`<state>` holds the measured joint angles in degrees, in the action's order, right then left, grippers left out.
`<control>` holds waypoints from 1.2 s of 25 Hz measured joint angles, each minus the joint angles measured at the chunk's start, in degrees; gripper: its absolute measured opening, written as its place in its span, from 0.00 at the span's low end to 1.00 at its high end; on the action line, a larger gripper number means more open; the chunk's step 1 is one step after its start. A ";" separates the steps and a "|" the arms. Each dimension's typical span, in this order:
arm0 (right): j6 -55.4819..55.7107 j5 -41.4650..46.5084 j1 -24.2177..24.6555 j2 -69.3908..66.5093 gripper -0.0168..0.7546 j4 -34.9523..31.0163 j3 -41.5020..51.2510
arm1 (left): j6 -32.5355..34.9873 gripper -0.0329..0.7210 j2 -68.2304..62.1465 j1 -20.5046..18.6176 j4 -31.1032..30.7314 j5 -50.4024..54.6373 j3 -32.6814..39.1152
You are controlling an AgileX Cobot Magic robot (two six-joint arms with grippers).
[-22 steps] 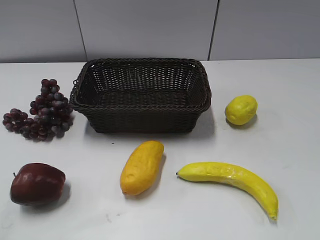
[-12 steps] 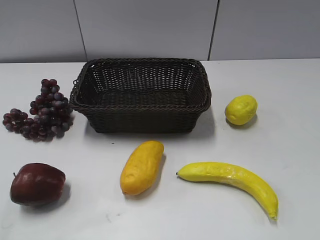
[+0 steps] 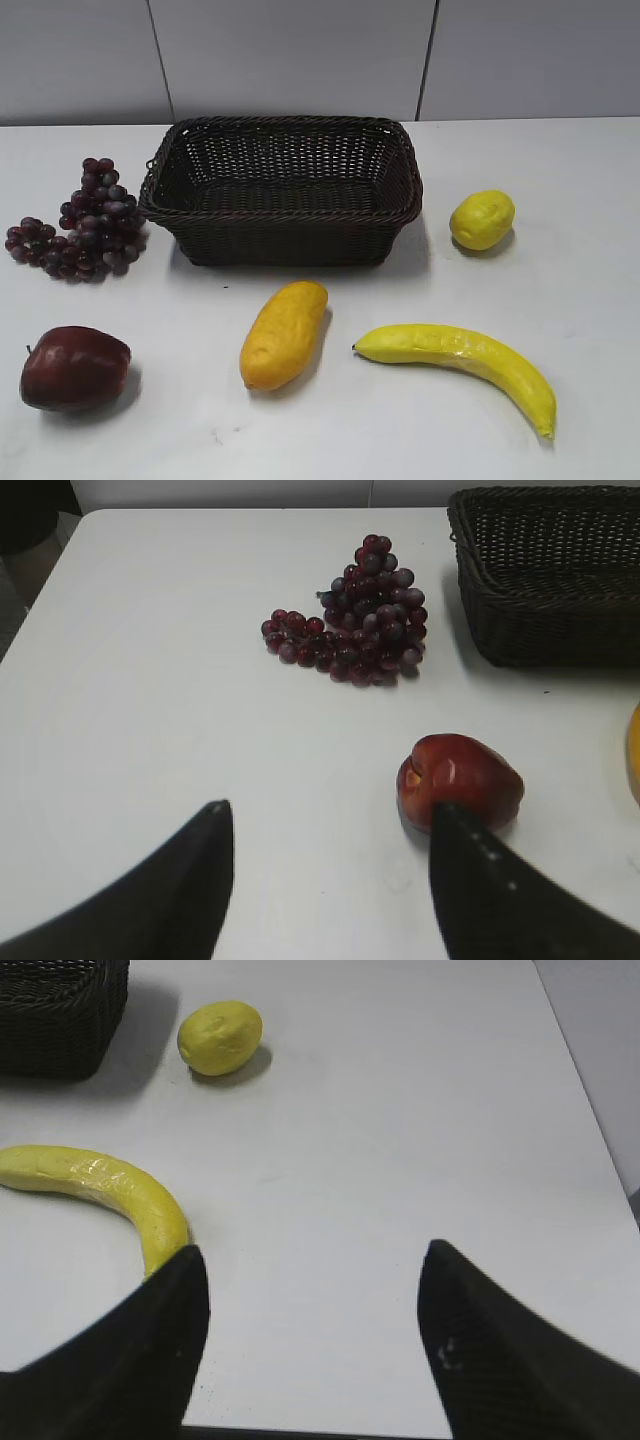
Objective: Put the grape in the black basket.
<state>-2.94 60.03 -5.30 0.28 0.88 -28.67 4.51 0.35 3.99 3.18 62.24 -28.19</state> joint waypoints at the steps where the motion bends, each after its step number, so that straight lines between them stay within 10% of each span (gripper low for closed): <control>1: 0.00 0.00 0.00 0.00 0.67 0.00 0.00 | 0.00 0.82 0.00 0.00 0.00 0.00 0.00; 30: -0.05 0.00 0.00 0.00 0.67 0.00 0.00 | 0.00 0.68 -14.48 0.00 0.00 -6.80 -6.07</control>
<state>-2.99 60.03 -5.30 0.28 0.88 -28.67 4.51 -14.13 3.99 3.18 55.44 -34.27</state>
